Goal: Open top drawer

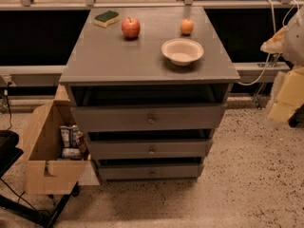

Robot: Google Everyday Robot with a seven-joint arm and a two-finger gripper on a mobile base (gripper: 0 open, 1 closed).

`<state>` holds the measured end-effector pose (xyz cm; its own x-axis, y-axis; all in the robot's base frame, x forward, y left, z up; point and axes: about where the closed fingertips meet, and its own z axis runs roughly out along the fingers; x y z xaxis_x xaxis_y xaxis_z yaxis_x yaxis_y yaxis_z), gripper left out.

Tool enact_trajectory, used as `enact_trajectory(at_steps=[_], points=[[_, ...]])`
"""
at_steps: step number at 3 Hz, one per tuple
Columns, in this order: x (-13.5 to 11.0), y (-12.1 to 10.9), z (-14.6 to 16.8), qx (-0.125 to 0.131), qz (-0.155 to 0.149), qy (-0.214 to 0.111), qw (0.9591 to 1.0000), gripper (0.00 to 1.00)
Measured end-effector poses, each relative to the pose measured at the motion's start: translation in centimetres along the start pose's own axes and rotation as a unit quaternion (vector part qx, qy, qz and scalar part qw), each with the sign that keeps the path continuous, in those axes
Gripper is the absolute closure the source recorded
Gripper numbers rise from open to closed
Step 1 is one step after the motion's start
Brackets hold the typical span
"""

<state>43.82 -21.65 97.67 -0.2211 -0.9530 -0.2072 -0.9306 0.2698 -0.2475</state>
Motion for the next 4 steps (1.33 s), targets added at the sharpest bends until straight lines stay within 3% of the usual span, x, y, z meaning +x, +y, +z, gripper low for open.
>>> enact_trajectory(at_steps=[1, 2, 3, 4], points=[[0.0, 0.0, 0.3, 0.000, 0.000, -0.001, 1.0000, 0.00], [-0.2, 0.4, 3.5, 0.002, -0.004, -0.014, 0.9999, 0.00], [-1.1, 0.6, 8.3, 0.021, -0.025, 0.010, 0.9994, 0.00], [-0.6, -0.6, 14.3, 0.047, -0.046, 0.058, 0.9961, 0.00]])
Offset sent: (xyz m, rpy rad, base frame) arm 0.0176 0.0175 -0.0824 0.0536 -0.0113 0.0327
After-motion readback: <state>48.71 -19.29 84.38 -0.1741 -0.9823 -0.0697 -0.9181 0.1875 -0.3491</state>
